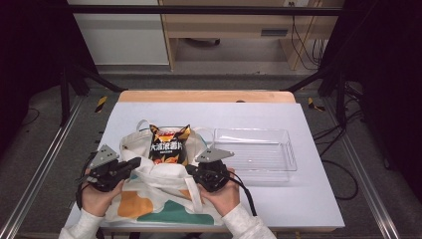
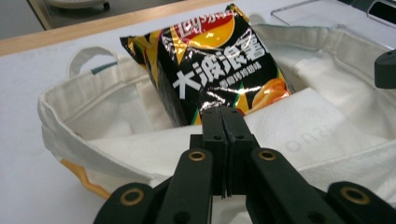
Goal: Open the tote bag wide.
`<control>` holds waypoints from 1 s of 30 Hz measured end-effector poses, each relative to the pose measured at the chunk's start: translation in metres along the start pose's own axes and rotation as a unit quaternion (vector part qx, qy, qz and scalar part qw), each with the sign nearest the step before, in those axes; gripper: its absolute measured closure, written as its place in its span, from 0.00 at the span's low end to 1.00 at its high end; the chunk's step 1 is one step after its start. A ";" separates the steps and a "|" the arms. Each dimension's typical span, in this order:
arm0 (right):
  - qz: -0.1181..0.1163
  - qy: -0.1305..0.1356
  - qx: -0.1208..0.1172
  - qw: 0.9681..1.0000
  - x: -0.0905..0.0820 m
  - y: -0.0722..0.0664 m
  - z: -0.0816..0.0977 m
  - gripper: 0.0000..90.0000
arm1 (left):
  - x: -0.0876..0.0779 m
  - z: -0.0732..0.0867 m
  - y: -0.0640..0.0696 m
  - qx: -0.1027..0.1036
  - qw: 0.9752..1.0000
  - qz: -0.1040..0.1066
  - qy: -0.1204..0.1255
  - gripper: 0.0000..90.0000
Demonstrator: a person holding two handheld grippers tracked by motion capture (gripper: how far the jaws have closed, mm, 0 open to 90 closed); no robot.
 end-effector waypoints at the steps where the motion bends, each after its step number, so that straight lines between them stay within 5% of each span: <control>1: -0.003 -0.002 -0.001 1.000 0.000 0.000 0.004 1.00 | 0.000 0.005 0.001 -0.001 1.000 0.001 -0.005 0.99; 30: -0.012 -0.042 0.008 0.999 0.011 -0.010 0.051 1.00 | 0.012 0.056 0.013 0.000 0.997 0.004 -0.078 1.00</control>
Point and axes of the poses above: each handheld gripper's, and its own axes: x roughly forward along the jaws, z roughly out of its underside, y roughly to its right, the point moved 6 cm from there along x, roughly forward along the jaws, and after that the axes turned 11 degrees about z, right-handed, at the moved point
